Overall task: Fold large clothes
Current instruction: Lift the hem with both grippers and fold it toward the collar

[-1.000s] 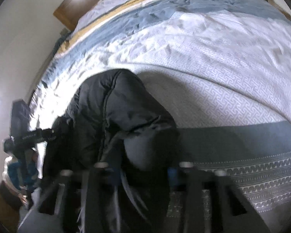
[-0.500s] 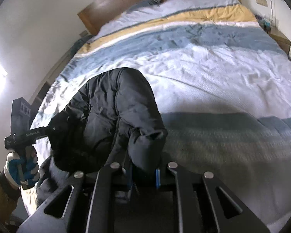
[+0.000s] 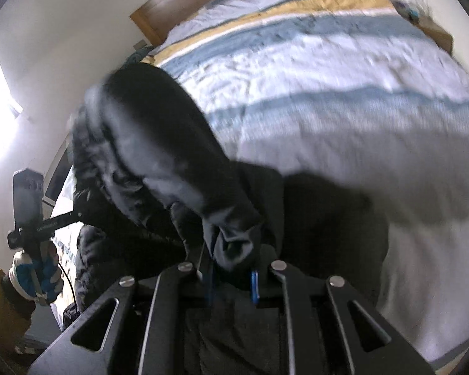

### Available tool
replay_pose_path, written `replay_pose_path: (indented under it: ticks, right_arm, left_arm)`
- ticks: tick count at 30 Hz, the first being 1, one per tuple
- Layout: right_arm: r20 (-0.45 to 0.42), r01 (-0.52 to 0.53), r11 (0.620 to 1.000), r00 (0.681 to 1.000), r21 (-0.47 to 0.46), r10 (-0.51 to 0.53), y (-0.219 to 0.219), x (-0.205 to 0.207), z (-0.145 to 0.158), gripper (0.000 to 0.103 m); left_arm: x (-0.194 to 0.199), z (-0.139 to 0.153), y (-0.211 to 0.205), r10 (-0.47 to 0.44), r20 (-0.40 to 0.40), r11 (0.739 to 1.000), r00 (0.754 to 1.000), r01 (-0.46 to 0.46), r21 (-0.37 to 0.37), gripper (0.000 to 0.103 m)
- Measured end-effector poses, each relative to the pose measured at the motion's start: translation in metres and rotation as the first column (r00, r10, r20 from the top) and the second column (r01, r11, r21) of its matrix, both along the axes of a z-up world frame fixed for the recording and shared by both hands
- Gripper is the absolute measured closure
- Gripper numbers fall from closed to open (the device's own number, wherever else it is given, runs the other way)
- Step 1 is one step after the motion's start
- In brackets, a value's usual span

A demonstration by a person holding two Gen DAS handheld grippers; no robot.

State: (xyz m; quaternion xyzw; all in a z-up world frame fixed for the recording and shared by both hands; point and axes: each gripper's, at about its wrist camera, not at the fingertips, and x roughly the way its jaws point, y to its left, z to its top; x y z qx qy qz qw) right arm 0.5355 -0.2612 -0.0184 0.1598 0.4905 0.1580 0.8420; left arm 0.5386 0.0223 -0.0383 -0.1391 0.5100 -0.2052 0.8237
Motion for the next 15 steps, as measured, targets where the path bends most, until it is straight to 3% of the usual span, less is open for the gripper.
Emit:
replay_pose_path:
  ticks: [5, 15]
  right_arm:
    - [-0.033, 0.033, 0.999, 0.999, 0.019, -0.032, -0.002, -0.025, -0.026, 0.084]
    - [-0.051, 0.019, 1.0, 0.998, -0.01, -0.02, -0.001, -0.05, -0.016, 0.082]
  left_arm:
    - [-0.029, -0.016, 0.003, -0.005, -0.001, 1.0, 1.0, 0.005, 0.013, 0.089]
    - [-0.054, -0.007, 0.003, -0.012, 0.012, 0.999, 1.0, 0.012, 0.044, 0.085]
